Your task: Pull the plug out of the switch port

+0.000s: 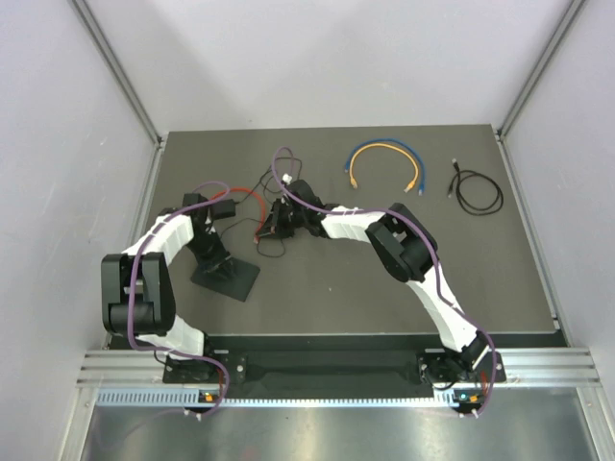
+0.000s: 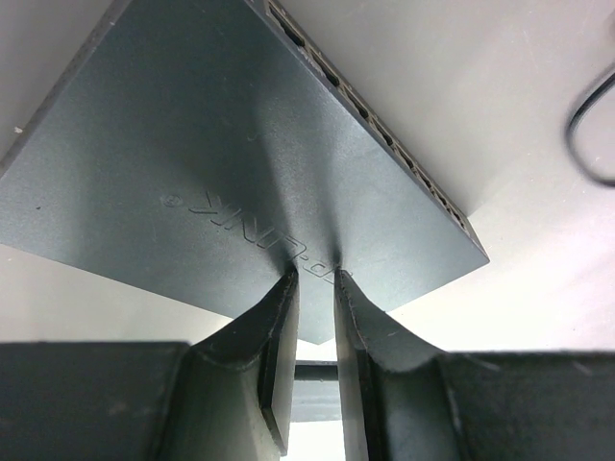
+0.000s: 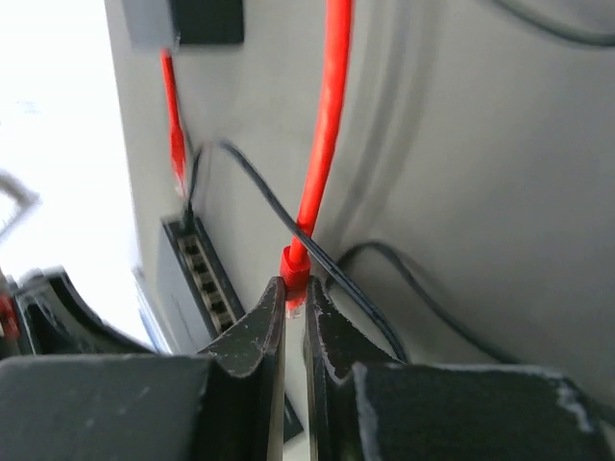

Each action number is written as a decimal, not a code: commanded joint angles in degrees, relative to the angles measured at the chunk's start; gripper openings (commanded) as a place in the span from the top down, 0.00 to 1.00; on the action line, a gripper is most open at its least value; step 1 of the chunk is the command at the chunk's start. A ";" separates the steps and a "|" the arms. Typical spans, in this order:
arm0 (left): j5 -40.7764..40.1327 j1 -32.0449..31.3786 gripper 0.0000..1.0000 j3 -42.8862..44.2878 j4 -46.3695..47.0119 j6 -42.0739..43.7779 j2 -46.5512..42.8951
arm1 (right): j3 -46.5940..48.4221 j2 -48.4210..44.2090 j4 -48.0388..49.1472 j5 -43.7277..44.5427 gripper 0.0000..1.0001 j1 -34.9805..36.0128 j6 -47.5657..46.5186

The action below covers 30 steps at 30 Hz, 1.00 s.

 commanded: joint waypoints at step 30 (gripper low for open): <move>-2.86 -0.29 0.72 -3.88 4.56 1.27 -13.40 | 3.73 -25.30 16.18 -26.31 1.00 -7.20 42.89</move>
